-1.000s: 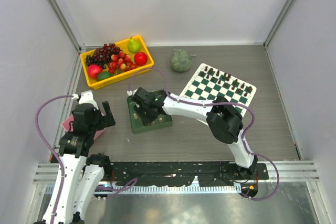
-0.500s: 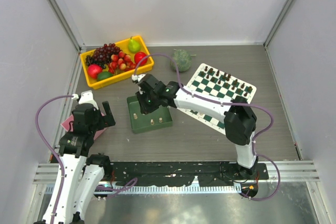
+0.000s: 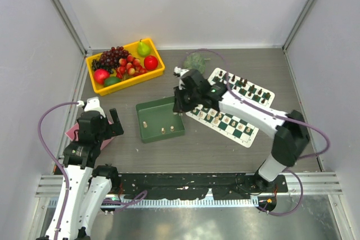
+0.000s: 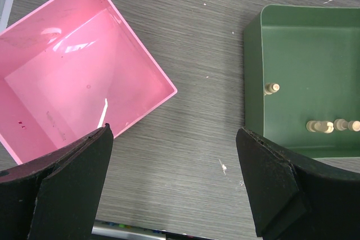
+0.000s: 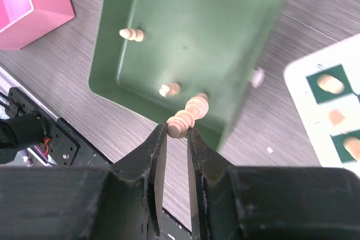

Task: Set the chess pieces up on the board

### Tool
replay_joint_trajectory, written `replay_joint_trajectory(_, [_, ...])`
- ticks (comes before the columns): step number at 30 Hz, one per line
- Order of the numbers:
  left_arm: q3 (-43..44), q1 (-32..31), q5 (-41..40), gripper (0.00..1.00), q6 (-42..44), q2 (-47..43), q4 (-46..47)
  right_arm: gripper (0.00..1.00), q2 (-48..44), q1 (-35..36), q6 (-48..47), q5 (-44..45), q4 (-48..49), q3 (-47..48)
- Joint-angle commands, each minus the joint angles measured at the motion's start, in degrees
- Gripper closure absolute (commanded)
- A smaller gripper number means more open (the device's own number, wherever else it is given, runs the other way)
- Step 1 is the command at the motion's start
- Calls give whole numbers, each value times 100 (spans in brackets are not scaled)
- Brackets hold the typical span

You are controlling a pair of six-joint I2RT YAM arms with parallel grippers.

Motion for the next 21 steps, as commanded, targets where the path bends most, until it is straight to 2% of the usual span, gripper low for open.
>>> replay_joint_trajectory(1, [108, -9, -31, 1, 31, -11, 101, 76, -1202, -456, 178, 254, -22, -768])
replay_joint_trajectory(10, [108, 0, 13, 1, 39, 15, 128, 76, -2777, -1142, 389, 509, -346, -2264])
replay_joint_trajectory(21, [108, 0, 39, 1, 39, 33, 119, 76, -3270, -2249, 179, 281, -312, -3372])
